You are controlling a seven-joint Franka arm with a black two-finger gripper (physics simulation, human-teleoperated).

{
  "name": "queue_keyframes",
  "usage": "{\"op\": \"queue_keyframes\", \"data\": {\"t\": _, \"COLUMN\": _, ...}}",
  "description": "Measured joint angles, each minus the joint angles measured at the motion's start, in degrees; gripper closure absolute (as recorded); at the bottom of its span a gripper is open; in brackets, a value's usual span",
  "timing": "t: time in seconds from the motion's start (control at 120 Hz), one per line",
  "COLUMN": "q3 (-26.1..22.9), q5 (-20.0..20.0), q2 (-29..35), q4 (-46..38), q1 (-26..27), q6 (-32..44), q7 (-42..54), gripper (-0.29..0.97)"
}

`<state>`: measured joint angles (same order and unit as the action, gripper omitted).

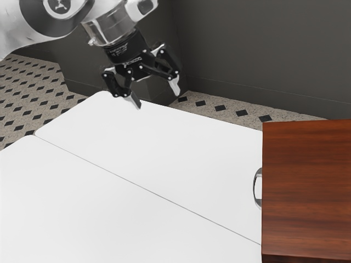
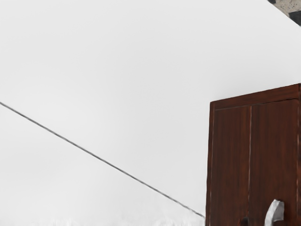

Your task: Pull the drawer handle with one arm to open the drawer

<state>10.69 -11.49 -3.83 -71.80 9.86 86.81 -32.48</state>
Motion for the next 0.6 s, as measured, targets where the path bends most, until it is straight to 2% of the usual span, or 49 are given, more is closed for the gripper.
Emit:
{"op": "queue_keyframes", "data": {"t": 0.183, "q3": -5.07, "q5": -2.84, "q2": -0.89, "q4": -5.71, "q1": 2.44, "q6": 5.5, "q7": -2.62, "gripper": 0.0}}
{"op": "queue_keyframes", "data": {"t": 0.317, "q3": -6.04, "q5": -3.41, "q2": -0.94, "q4": -11.36, "q1": 2.32, "q6": 10.94, "q7": -4.36, "gripper": 0.01}}
{"op": "queue_keyframes", "data": {"t": 0.6, "q3": -7.08, "q5": -4.25, "q2": -0.2, "q4": -17.01, "q1": 2.05, "q6": 20.09, "q7": -7.32, "gripper": 0.16}}
